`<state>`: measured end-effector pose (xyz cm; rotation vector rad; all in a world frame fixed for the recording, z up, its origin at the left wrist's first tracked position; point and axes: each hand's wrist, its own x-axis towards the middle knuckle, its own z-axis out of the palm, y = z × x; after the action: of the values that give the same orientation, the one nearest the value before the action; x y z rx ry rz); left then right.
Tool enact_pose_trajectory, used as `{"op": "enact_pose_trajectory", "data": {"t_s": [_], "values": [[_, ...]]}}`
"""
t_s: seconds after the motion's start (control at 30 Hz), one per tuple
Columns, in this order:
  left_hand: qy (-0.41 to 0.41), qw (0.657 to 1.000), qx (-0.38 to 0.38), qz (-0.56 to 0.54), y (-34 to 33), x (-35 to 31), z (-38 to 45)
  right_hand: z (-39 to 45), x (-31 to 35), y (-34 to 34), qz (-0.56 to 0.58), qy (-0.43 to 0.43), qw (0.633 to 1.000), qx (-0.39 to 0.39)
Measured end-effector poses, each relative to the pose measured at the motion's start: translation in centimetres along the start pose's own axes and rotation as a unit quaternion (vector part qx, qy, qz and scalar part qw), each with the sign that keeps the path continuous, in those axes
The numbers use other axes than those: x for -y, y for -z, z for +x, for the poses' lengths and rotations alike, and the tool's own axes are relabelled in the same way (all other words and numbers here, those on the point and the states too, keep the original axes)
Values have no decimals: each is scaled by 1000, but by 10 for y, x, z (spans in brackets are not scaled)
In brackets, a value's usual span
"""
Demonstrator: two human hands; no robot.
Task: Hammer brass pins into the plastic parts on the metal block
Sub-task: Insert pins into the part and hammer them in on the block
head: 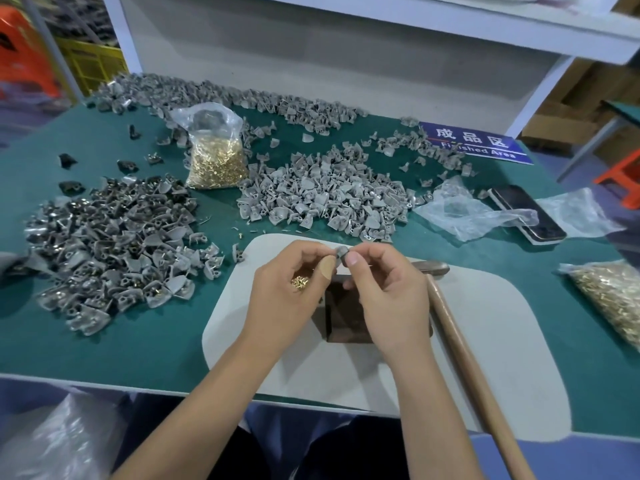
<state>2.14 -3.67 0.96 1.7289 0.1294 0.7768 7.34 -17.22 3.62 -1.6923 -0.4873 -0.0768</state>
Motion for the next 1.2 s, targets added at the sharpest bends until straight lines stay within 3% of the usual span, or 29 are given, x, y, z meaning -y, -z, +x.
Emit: {"op": "enact_pose_trajectory", "data": {"t_s": [0.33, 0.63, 0.8, 1.03, 1.2], "values": [[-15, 998, 39, 37, 1, -2, 1, -1, 0, 0, -22, -1, 1000, -18], [38, 996, 44, -74, 2, -5, 1, 0, -3, 2, -7, -16, 1000, -3], [21, 994, 94, -51, 0, -1, 0, 0, -1, 5, 19, -33, 999, 16], [48, 993, 44, -100, -3, 1, 0, 1, -2, 5, 72, -63, 995, -33], [32, 998, 25, -53, -2, 2, 0, -1, -3, 3, 9, -29, 998, -61]]}}
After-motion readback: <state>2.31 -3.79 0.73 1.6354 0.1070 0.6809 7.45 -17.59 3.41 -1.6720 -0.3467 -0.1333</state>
